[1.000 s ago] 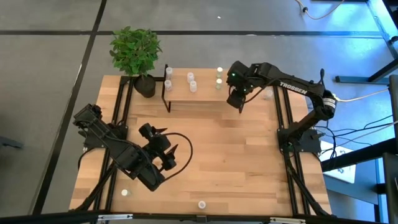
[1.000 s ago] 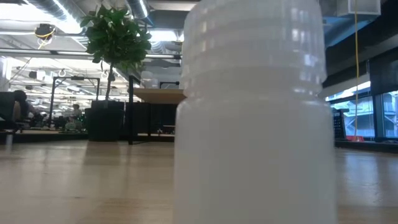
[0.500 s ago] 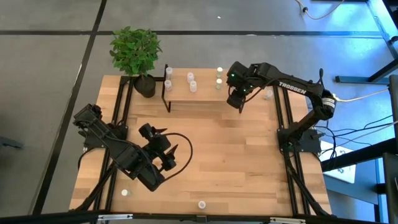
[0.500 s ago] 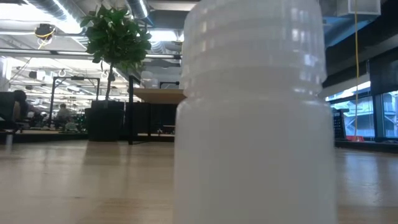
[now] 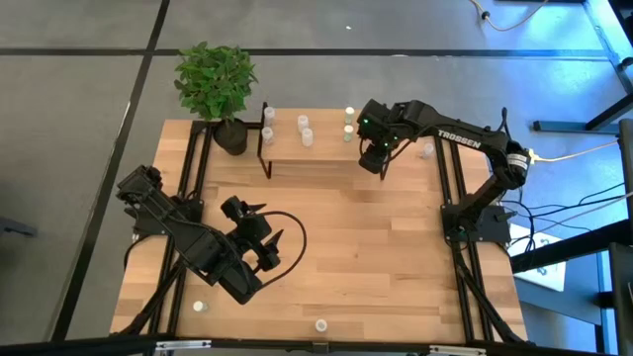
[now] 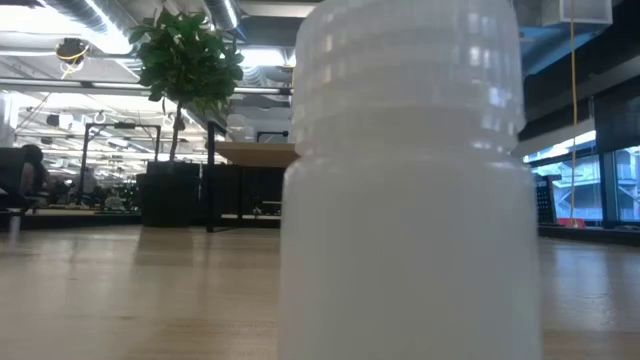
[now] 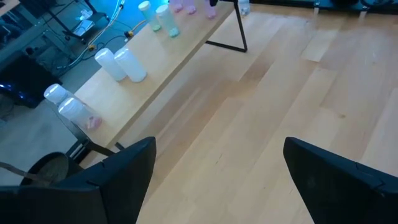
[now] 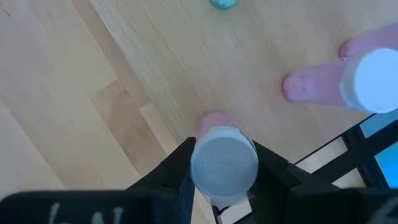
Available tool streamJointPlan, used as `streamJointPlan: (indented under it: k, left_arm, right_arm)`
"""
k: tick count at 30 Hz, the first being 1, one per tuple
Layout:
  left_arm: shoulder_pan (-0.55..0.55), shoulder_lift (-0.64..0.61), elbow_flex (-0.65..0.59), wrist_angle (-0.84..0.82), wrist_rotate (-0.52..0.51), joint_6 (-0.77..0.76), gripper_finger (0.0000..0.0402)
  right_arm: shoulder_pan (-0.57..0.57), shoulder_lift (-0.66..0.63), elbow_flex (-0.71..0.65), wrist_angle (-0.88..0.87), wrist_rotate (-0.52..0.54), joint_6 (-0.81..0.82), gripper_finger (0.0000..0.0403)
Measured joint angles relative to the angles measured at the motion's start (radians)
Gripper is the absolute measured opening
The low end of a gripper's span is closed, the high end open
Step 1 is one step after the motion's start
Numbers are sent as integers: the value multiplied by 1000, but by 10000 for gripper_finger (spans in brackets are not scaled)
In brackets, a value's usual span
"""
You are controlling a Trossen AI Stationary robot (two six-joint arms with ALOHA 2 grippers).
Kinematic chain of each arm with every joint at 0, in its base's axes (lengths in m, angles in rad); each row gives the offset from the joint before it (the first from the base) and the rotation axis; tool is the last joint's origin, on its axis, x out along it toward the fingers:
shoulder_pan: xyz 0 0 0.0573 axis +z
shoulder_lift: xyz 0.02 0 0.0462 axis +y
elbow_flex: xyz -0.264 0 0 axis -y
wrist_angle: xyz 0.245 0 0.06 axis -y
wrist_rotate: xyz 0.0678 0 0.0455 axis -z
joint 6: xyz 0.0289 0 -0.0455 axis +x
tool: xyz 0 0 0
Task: Pick and place medicine bottles onto shelf by color
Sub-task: Put the red pill bottle on the shelf aligned with the other red pill bottles
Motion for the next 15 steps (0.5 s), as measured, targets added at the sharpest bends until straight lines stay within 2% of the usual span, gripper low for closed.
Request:
streamJointPlan:
  k: [15]
  left_arm:
    - [0, 0, 0, 0, 7, 1, 347]
  right_arm:
    - [0, -3, -1, -4, -2, 27, 115]
